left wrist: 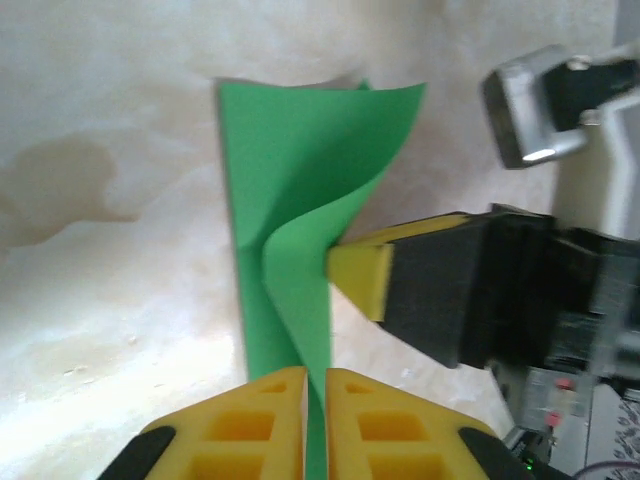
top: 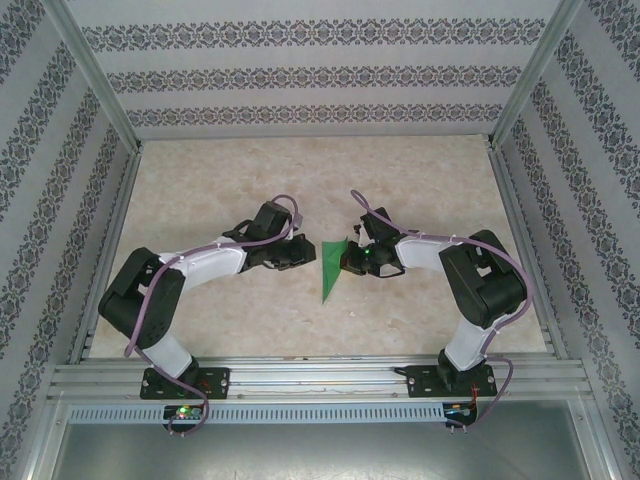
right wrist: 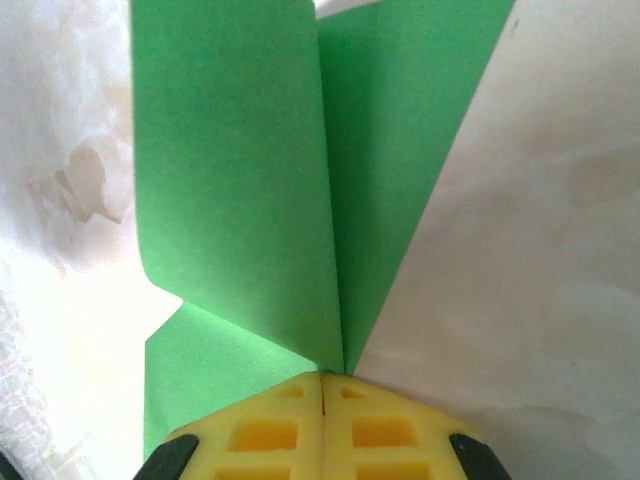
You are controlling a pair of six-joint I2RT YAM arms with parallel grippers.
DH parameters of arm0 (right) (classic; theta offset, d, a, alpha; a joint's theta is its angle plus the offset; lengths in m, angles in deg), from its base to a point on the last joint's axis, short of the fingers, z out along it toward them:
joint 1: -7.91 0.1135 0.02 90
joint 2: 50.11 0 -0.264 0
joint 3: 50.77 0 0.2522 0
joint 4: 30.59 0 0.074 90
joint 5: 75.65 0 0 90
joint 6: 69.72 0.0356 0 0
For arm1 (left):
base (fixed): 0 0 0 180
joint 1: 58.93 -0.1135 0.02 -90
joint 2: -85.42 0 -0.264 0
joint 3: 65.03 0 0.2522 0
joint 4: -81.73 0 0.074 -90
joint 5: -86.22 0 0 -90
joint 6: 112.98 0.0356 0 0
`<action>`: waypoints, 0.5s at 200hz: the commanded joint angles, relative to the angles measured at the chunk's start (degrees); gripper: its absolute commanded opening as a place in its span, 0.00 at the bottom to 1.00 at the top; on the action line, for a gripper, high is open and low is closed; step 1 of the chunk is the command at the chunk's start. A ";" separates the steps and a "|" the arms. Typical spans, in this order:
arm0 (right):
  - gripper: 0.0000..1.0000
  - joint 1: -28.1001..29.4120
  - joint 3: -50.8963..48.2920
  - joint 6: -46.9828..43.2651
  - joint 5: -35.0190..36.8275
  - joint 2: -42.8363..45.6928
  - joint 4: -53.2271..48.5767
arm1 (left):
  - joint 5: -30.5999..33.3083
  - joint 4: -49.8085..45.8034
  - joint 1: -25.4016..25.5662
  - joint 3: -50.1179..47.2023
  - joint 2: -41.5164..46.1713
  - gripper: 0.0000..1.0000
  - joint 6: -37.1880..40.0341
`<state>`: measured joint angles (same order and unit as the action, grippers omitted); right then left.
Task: Fold a paper plane with a square sheet of paper (fold left side to right side)
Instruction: Fold the wing for the fifth time at the center of the table.
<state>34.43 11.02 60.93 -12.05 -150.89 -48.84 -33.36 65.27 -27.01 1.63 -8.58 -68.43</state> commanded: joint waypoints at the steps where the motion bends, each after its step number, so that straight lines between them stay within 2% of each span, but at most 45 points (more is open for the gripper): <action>1: 0.03 0.42 -1.04 -1.00 4.86 -3.69 -5.71 | -4.62 -1.18 2.71 1.89 -0.14 0.10 -0.82; 39: 0.03 0.46 -0.90 -1.19 4.94 -3.84 -6.14 | -6.89 0.36 8.25 5.42 -4.90 0.06 -3.17; 100: 0.03 0.42 -0.75 -1.53 5.12 -3.92 -6.77 | -5.87 -1.10 8.51 6.29 -10.21 0.04 -2.20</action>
<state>34.43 11.63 60.53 -12.05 -151.17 -49.65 -39.33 65.73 -18.18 6.40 -17.51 -70.59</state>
